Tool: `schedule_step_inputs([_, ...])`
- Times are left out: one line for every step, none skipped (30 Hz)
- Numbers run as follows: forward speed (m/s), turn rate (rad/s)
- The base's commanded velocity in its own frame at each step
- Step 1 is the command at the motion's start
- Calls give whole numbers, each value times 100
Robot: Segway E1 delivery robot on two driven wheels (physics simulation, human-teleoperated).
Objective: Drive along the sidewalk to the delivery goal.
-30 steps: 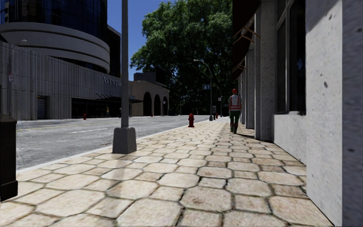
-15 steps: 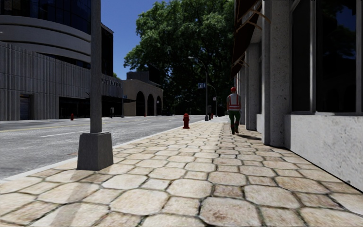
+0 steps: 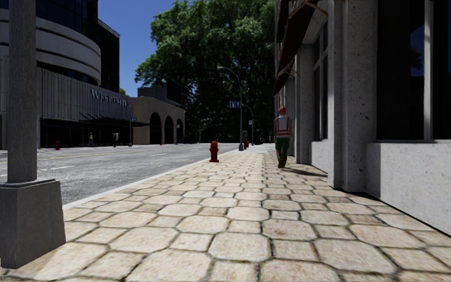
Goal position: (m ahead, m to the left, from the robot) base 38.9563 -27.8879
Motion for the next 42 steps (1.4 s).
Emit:
schedule_step_inputs([200, -31])
schedule_step_inputs([200, -31])
schedule_step_inputs([200, -31])
schedule_step_inputs([200, -31])
schedule_step_inputs([200, -31])
schedule_step_inputs([200, -31])
schedule_step_inputs([200, -31])
schedule_step_inputs([200, -31])
schedule_step_inputs([200, -31])
schedule_step_inputs([200, -31])
schedule_step_inputs([200, -31])
schedule_step_inputs([200, -14])
schedule_step_inputs([200, 0])
schedule_step_inputs([200, 0])
schedule_step_inputs([200, 0])
schedule_step_inputs([200, 0])
schedule_step_inputs([200, 0])
schedule_step_inputs([200, 0])
schedule_step_inputs([200, 0])
schedule_step_inputs([200, 0])
schedule_step_inputs([200, 0])
schedule_step_inputs([200, 0])
schedule_step_inputs([200, 0])
schedule_step_inputs([200, 0])
schedule_step_inputs([200, 0])
schedule_step_inputs([200, 0])
schedule_step_inputs([200, 0])
schedule_step_inputs([200, 0])
schedule_step_inputs([200, 0])
schedule_step_inputs([200, 0])
schedule_step_inputs([200, -2])
schedule_step_inputs([200, -2])
schedule_step_inputs([200, -9])
schedule_step_inputs([200, -14])
schedule_step_inputs([200, -18])
schedule_step_inputs([200, -18])
schedule_step_inputs([200, -21])
schedule_step_inputs([200, -21])
schedule_step_inputs([200, -21])
schedule_step_inputs([200, -21])
schedule_step_inputs([200, -21])
schedule_step_inputs([200, -22])
